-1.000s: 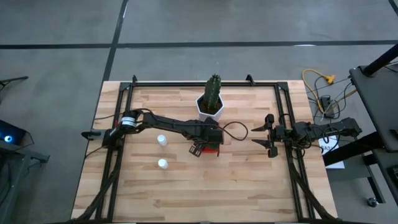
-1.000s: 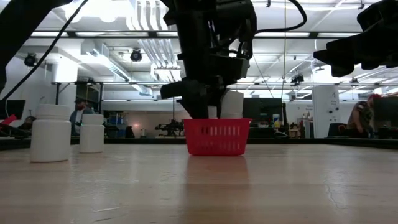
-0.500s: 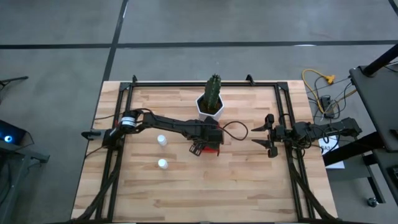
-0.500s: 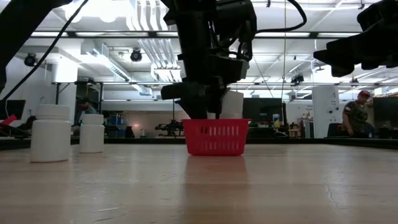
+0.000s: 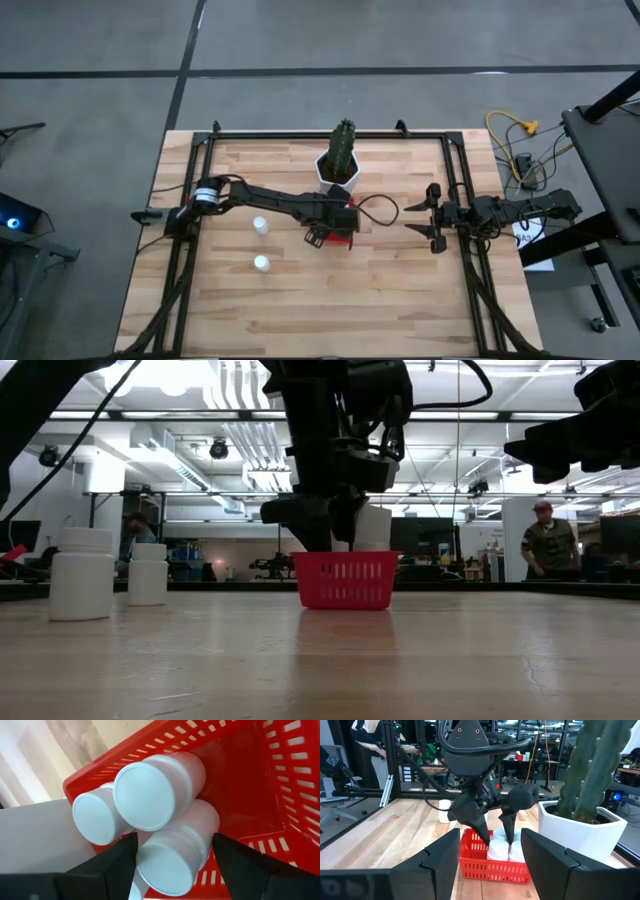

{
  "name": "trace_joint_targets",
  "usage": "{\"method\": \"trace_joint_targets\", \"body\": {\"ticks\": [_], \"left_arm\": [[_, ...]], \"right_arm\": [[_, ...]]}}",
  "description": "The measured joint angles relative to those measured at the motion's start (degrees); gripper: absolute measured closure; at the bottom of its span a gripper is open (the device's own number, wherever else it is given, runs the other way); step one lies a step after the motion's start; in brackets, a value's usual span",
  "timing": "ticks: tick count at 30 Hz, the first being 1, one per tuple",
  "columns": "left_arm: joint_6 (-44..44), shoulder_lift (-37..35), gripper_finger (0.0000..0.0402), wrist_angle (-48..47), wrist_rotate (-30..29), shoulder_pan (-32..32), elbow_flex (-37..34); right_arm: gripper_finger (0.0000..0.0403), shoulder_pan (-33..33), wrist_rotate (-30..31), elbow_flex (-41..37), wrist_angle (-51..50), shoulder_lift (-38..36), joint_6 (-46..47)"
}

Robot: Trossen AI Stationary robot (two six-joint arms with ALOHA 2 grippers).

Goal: Pick and place pill bottles into a basket
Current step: Put the white pill bottle into the red bin

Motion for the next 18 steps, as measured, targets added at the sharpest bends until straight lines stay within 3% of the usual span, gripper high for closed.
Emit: {"method": "trace_joint_targets", "body": {"ticks": [18], "left_arm": [[0.0, -1.8, 0.0163, 0.1, -1.1, -1.4, 0.5]], "right_arm": [[0.0202, 0.0, 0.0, 0.0, 0.0, 0.1, 0.2]]}}
